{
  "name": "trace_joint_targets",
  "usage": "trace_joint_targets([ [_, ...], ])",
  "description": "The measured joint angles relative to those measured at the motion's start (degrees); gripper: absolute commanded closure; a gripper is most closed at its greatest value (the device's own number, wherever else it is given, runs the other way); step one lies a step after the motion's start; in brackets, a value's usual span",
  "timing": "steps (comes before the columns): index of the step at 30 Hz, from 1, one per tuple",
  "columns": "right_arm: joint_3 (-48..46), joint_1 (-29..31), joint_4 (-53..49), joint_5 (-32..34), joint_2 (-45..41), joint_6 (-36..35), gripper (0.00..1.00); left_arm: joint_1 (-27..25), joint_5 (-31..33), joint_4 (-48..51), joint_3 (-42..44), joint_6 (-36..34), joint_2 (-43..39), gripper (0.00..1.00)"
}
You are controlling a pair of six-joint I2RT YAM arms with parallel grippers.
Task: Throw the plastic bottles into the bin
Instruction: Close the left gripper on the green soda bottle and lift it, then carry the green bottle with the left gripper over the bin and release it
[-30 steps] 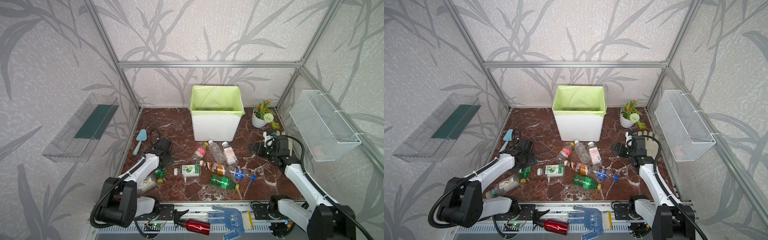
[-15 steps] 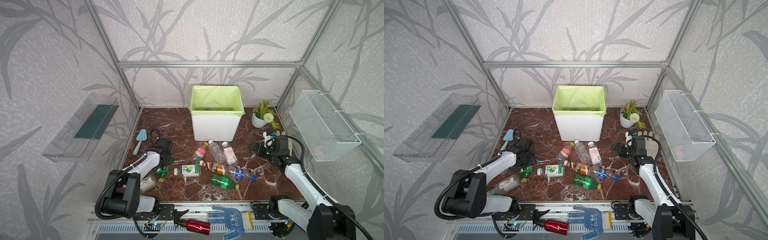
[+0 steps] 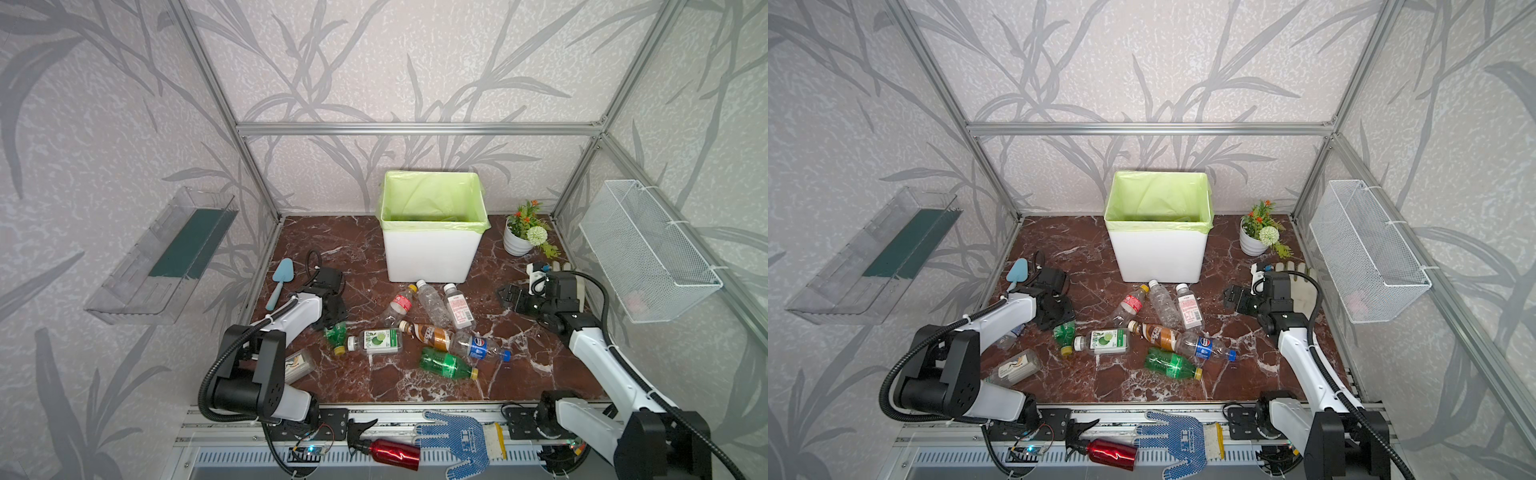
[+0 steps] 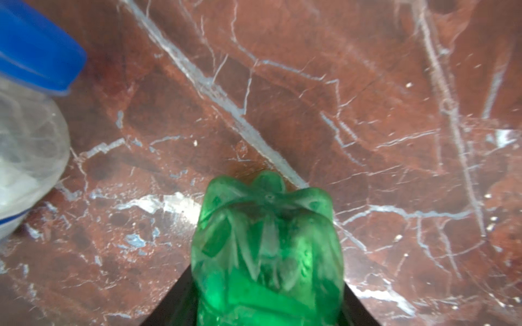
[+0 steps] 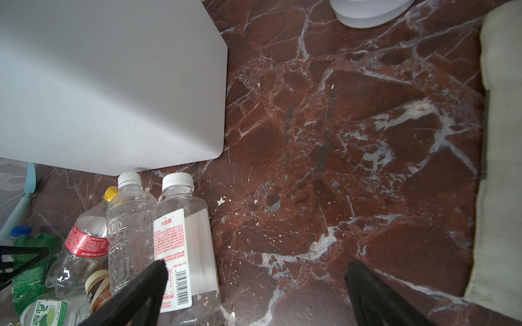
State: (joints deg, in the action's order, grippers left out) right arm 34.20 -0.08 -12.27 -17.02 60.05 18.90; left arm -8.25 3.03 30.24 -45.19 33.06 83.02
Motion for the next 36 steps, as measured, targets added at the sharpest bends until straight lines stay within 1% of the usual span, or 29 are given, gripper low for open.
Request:
trace_joint_targets([
  [3,0.04,-0.02,-0.02,0.0,0.0,-0.04,0.01,0.11,1.01,3.1,-5.14,-1.33,-2.95,0.55],
  [4,0.11,-0.04,-0.07,0.02,0.0,-0.09,0.01,0.17,1.79,4.04,-8.2,-2.25,-4.68,0.55],
  [6,0.37,-0.07,-0.31,0.07,0.0,-0.24,0.01,0.42,3.23,4.87,-14.78,-3.78,-8.13,0.55],
  [9,0.68,-0.15,-0.48,0.15,-0.24,-0.28,0.01,0.9,5.42,3.96,-27.69,-6.67,-13.25,0.55],
  [11,0.68,-0.22,-0.63,0.46,-0.79,-0.28,0.01,1.16,5.92,1.57,-36.7,-8.13,-15.47,0.54],
  [13,0.68,-0.31,-0.94,0.57,-1.66,-0.28,0.01,1.18,5.38,-1.88,-43.15,-8.87,-16.52,0.54],
  [15,0.68,-0.37,-1.18,0.76,-2.6,-0.26,0.01,1.18,3.26,-6.56,-47.06,-8.79,-16.65,0.54],
  [17,0.68,-0.42,-1.44,1.03,-3.58,-0.26,0.01,0.7,-0.04,-12.13,-49.05,-7.89,-15.87,0.53],
  [19,0.68,-0.42,-1.66,1.07,-4.31,-0.26,0.01,-1.62,-2.08,-15.41,-51.87,-7.3,-12.13,0.48],
  [21,0.68,-0.44,-1.99,1.03,-4.74,-0.24,0.01,-6.4,-3.41,-15.63,-57.7,-7.72,-4.59,0.36],
  [23,0.68,-0.42,-2.51,1.01,-4.87,-0.24,0.01,-11.96,-5.73,-12.48,-67.91,-9.03,6.23,0.1],
  [26,0.7,-0.42,-3.45,0.87,-5.09,-0.24,0.01,-18.1,-7.89,-3.54,-84.26,-10.78,23.12,0.01],
  [27,0.7,-0.42,-3.69,0.85,-5.31,-0.26,0.01,-19.26,-7.91,-1.97,-86.05,-11.54,25.77,0.01],
  [28,0.7,-0.44,-4.04,0.87,-5.73,-0.26,0.01,-20.68,-7.8,-0.39,-85.68,-12.33,27.28,0.01],
  [30,0.7,-0.44,-4.72,0.96,-6.86,-0.26,0.01,-22.86,-7.3,-1.97,-79.82,-13.9,25.79,0.01],
  [32,0.7,-0.44,-4.96,1.09,-8.04,-0.22,0.01,-24.22,-6.67,-7.02,-69.96,-15.37,19.47,0.01],
  [34,0.7,-0.46,-5.01,1.14,-8.5,0.0,0.01,-24.55,-5.75,-11.06,-63.36,-16.46,12.5,0.01],
  [36,0.7,-0.48,-5.18,1.22,-8.48,0.57,0.01,-24.26,-4.17,-15.02,-59.71,-17.51,5.53,0.01],
])
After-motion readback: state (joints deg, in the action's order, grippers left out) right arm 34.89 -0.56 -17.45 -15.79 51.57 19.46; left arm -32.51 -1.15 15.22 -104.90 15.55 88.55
